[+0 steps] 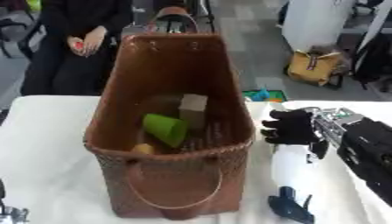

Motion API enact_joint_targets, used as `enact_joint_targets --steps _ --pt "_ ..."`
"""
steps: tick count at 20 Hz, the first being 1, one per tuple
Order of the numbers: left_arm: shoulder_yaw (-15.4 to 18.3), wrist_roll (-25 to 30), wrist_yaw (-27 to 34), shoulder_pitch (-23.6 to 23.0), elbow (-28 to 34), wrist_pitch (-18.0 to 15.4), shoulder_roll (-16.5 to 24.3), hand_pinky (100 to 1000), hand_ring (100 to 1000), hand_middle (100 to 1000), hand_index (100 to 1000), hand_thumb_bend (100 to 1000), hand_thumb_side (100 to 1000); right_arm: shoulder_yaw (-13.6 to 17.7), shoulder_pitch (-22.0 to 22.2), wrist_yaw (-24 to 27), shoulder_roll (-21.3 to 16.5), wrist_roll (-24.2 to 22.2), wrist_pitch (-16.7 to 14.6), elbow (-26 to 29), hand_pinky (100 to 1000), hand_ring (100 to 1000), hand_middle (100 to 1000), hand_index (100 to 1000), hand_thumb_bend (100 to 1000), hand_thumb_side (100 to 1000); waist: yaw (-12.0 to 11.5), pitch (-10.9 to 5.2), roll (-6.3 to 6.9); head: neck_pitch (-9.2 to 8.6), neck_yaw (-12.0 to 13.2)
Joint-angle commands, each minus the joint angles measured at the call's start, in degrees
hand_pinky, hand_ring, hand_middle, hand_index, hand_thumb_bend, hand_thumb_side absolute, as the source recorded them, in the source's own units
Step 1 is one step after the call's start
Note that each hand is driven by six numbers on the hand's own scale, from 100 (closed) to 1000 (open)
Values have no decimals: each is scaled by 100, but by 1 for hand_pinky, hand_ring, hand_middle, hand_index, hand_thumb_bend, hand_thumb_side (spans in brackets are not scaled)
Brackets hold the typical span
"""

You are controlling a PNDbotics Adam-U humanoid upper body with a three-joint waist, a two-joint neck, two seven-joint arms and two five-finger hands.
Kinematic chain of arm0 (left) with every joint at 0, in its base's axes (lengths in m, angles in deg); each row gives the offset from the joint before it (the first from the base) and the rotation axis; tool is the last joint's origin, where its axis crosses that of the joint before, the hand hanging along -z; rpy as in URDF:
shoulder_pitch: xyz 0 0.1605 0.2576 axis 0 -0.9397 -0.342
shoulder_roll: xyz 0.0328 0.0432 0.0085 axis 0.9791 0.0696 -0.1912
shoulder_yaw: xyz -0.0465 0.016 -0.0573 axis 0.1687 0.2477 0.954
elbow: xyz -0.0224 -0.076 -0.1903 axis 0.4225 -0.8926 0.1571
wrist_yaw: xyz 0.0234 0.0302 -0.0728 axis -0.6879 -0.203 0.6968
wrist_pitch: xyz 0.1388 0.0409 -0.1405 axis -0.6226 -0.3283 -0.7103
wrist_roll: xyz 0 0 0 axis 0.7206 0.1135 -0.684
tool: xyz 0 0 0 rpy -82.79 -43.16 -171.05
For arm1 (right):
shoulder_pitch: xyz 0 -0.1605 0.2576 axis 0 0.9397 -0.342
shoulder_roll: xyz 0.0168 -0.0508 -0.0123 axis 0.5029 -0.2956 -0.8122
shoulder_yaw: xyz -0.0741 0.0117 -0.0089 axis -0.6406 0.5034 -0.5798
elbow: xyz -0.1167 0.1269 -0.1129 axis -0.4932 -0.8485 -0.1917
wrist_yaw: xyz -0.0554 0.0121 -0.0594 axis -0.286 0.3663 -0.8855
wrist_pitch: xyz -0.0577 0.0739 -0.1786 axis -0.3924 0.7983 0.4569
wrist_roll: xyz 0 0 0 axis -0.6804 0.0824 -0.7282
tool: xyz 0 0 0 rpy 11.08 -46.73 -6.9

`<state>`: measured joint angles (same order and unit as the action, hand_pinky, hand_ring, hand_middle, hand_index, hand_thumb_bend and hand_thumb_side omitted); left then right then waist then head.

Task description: Pick up objects on the table and place them in the box.

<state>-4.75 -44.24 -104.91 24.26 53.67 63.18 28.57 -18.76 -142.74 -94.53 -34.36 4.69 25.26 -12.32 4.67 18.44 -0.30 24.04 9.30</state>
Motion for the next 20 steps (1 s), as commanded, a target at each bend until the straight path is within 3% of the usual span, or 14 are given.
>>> enact_joint_targets --steps 1,8,9,17,20 --pt "43 -33 -11 64 82 -5 143 716 688 823 675 100 919 -40 147 -27 334 1655 -1682 35 759 941 841 865 100 789 -44 -27 22 -81 -17" --pt "50 -95 -11 70 82 3 147 717 688 823 675 100 921 -15 169 -27 366 1655 -1682 48 760 940 833 822 100 754 -54 -19 16 -107 -18" --pt "50 -102 -14 71 82 4 148 718 689 822 677 100 922 -9 179 -27 366 1655 -1682 43 764 940 841 752 100 742 -57 -18 17 -110 -22" --pt "57 -157 -28 62 82 7 157 718 689 821 677 100 925 -3 220 -27 363 1655 -1682 -9 766 936 842 693 100 726 -51 -12 23 -115 -41" --pt "60 -181 -34 63 82 10 167 717 688 820 678 100 925 4 218 -27 366 1655 -1682 -28 765 932 834 606 100 709 -38 -11 23 -106 -43"
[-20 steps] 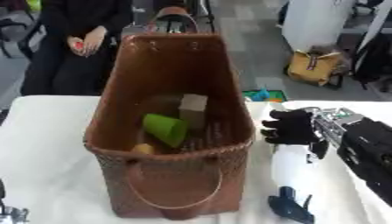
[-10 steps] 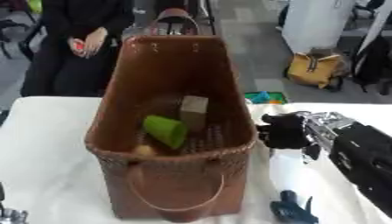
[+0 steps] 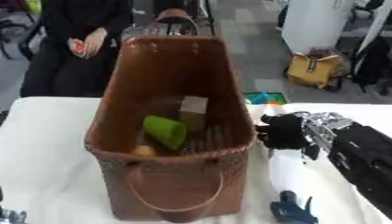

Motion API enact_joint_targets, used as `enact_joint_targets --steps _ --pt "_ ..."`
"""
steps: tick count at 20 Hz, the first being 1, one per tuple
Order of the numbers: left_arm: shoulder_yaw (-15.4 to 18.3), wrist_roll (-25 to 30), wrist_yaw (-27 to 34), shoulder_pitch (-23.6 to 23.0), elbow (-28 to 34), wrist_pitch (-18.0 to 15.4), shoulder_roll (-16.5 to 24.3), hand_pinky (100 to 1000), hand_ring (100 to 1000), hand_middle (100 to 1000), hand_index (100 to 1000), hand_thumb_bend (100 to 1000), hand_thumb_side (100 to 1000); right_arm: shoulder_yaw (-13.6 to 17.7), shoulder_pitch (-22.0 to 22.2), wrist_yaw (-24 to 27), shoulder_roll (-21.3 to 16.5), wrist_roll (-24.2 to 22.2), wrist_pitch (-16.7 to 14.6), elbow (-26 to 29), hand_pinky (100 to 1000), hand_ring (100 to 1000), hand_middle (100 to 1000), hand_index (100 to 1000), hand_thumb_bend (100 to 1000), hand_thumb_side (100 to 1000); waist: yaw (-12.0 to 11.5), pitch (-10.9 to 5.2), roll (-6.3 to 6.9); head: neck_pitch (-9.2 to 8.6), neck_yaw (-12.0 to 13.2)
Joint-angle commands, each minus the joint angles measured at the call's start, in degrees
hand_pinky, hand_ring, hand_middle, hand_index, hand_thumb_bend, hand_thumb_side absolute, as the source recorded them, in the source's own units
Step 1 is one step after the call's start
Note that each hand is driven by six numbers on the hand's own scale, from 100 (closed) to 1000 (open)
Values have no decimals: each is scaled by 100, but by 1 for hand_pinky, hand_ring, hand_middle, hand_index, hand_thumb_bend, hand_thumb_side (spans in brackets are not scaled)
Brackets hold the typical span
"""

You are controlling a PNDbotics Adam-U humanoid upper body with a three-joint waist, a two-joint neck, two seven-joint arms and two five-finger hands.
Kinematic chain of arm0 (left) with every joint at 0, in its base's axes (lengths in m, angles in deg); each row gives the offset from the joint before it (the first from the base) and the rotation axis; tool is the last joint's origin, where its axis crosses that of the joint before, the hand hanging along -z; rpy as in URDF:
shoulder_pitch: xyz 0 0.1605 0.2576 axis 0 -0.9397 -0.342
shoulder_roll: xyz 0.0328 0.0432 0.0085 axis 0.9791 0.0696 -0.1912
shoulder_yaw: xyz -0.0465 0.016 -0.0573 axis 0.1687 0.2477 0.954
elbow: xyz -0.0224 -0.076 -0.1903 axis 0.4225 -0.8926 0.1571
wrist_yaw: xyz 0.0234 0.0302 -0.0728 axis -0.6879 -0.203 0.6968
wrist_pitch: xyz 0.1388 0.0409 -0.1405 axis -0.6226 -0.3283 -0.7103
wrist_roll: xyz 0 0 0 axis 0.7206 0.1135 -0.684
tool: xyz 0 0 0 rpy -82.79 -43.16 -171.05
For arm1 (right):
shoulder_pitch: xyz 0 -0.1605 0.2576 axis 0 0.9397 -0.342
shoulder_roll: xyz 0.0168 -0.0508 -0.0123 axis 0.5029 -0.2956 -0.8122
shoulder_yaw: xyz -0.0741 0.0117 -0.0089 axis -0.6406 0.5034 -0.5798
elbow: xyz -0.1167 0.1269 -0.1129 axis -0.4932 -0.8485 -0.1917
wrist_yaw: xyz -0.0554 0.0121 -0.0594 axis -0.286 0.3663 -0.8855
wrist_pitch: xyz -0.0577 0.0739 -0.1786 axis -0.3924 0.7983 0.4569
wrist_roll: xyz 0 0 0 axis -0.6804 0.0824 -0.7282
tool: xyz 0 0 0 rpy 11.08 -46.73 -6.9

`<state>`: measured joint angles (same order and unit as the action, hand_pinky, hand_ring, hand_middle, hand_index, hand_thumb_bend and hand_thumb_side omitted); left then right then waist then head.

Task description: Pick up objects on the table and place them in the box.

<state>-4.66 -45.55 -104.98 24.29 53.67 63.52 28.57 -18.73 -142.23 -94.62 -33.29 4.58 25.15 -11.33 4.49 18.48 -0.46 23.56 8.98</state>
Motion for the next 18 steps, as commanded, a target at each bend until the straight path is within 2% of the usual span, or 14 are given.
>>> enact_joint_targets --steps 1,11,12,18 --pt "51 -54 -30 59 82 -24 170 717 688 821 678 100 925 1 164 -17 261 1666 -1671 -130 764 929 828 574 100 703 -17 -15 38 -56 -15" --pt "55 -61 -30 51 82 -3 186 718 688 821 679 100 926 237 125 -17 308 1666 -1671 -276 748 895 766 424 100 653 54 -52 38 -10 -28" --pt "54 -59 -27 46 82 2 186 718 689 821 679 100 925 301 122 -17 316 1666 -1671 -312 746 884 751 387 100 645 69 -68 43 -2 -26" --pt "55 -43 -14 25 82 22 192 718 689 820 680 100 924 702 42 -17 385 1666 -1671 -705 748 875 712 365 100 642 119 -132 70 39 -17"
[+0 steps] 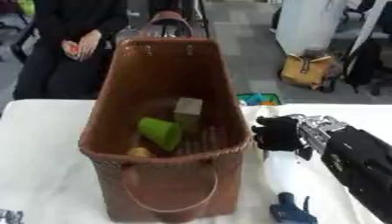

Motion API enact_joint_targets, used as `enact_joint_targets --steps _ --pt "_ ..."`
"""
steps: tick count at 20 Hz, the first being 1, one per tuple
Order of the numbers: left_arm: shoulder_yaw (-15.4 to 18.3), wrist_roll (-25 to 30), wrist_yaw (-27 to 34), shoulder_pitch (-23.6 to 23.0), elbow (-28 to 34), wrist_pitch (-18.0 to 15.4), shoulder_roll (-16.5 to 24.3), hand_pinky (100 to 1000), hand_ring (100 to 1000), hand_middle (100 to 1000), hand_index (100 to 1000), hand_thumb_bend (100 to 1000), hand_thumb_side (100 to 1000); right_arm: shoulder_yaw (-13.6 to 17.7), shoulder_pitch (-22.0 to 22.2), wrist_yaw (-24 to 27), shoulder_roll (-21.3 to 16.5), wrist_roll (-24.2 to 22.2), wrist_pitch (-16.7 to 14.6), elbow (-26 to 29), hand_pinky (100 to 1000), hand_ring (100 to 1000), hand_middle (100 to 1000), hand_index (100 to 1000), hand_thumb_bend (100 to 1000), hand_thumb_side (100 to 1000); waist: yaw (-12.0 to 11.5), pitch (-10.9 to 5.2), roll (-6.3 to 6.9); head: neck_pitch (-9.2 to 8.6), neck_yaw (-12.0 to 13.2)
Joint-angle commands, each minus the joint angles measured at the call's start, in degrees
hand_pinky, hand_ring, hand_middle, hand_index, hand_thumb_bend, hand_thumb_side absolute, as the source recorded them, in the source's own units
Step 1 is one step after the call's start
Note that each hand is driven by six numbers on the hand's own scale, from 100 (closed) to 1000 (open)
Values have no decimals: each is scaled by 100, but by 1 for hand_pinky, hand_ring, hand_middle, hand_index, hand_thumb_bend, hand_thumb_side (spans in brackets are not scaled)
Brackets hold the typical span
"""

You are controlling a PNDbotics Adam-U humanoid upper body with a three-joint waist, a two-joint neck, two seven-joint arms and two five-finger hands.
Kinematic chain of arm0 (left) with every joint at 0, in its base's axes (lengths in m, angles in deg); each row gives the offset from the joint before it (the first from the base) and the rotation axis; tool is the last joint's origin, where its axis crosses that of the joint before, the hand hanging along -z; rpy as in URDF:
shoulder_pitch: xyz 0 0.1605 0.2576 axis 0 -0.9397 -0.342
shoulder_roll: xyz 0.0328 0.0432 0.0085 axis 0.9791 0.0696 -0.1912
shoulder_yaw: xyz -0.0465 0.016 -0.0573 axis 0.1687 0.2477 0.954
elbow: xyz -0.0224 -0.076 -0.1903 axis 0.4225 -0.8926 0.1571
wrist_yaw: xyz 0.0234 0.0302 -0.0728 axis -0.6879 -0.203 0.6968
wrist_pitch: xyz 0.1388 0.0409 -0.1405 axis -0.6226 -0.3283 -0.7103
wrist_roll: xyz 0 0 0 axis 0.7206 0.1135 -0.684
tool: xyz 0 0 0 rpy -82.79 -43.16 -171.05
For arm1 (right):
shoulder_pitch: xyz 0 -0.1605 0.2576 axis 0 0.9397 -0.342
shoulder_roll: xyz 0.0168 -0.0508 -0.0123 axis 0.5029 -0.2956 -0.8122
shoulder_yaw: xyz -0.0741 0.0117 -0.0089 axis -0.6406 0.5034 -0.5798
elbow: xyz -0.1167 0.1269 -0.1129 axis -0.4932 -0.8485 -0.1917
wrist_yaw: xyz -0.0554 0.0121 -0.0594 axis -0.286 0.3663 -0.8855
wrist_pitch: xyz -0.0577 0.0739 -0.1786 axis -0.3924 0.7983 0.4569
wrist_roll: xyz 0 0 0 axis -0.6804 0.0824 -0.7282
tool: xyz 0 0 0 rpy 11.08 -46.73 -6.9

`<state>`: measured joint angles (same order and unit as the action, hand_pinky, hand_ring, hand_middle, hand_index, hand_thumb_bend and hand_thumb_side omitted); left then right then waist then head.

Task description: Pick up objects on the table and place them in the box.

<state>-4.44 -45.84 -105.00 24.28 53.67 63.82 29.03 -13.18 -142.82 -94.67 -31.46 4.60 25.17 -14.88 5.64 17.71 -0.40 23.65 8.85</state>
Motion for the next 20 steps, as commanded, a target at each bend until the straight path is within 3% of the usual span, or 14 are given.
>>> enact_joint_targets --steps 1,20 --pt "32 -11 -10 21 82 -6 148 718 689 820 680 100 924 213 81 -12 206 1663 -1674 -422 748 872 711 364 100 642 12 -65 71 37 -1" --pt "18 37 14 -34 82 41 168 720 690 819 682 100 918 851 -253 -12 41 1663 -1674 -799 725 865 689 347 100 627 149 -272 85 106 38"
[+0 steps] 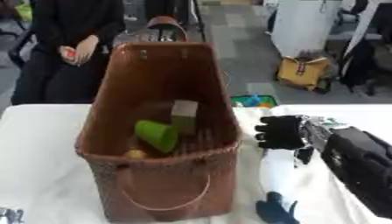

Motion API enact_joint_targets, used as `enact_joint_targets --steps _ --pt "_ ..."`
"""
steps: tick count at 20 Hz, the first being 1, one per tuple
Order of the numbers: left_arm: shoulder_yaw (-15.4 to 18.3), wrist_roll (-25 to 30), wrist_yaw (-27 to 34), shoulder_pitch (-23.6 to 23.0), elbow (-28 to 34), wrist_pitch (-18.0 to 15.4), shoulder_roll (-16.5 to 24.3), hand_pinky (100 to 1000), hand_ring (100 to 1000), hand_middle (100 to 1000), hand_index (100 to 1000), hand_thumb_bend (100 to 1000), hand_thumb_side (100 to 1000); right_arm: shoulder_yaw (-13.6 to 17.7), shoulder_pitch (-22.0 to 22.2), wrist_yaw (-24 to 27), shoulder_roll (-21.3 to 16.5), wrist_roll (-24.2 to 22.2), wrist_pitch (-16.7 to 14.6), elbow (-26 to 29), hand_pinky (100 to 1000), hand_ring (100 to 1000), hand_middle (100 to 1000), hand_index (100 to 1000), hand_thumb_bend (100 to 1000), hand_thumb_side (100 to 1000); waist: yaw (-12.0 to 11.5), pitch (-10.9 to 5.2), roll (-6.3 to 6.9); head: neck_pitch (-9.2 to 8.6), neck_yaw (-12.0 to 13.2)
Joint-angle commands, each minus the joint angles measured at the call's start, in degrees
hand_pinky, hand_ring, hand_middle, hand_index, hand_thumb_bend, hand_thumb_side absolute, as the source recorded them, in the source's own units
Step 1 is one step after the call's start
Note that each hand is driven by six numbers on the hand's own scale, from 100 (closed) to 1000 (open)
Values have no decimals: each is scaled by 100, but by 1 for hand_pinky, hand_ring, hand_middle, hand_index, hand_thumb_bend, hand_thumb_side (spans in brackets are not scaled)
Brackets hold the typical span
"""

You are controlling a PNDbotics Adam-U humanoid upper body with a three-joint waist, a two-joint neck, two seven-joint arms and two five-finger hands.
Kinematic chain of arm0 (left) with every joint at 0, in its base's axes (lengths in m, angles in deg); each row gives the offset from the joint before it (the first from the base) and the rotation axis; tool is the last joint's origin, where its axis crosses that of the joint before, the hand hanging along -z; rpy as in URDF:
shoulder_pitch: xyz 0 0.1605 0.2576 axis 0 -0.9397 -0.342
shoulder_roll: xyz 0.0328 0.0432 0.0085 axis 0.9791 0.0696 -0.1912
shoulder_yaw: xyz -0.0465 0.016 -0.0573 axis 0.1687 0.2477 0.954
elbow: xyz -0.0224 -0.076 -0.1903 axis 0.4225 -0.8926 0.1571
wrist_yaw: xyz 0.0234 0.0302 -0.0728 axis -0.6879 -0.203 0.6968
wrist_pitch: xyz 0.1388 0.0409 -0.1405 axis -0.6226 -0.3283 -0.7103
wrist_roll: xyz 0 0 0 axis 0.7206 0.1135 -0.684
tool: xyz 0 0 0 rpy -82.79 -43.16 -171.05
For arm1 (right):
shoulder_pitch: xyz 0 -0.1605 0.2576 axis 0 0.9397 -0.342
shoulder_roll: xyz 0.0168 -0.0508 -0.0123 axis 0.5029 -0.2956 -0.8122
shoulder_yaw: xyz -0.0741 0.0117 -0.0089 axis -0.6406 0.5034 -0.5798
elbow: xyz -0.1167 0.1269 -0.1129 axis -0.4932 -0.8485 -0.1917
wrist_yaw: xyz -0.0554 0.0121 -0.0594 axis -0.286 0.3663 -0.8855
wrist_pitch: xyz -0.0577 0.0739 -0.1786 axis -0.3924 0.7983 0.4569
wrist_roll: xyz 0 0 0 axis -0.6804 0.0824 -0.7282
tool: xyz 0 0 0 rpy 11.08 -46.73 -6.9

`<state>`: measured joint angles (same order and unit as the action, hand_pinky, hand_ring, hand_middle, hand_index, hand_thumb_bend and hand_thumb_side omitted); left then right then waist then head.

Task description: Pick up objects on the table and place them in the box.

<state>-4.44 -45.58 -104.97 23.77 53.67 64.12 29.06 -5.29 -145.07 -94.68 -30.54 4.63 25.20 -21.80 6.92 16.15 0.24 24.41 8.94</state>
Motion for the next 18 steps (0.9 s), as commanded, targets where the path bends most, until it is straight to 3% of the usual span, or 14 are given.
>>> enact_joint_targets --steps 1,13,18 --pt "14 17 14 17 82 13 165 720 690 819 682 100 918 85 -41 -11 -65 1661 -1676 -85 725 865 689 347 100 627 28 -128 20 30 33" --pt "18 42 32 -15 82 45 195 721 691 819 684 100 920 376 -200 45 -233 1661 -1676 119 708 870 689 343 100 621 120 -263 -14 106 78" --pt "14 61 37 -13 82 48 212 722 691 820 685 100 919 147 -193 522 -328 1661 -1676 507 701 874 689 340 100 619 142 -295 -38 97 86"
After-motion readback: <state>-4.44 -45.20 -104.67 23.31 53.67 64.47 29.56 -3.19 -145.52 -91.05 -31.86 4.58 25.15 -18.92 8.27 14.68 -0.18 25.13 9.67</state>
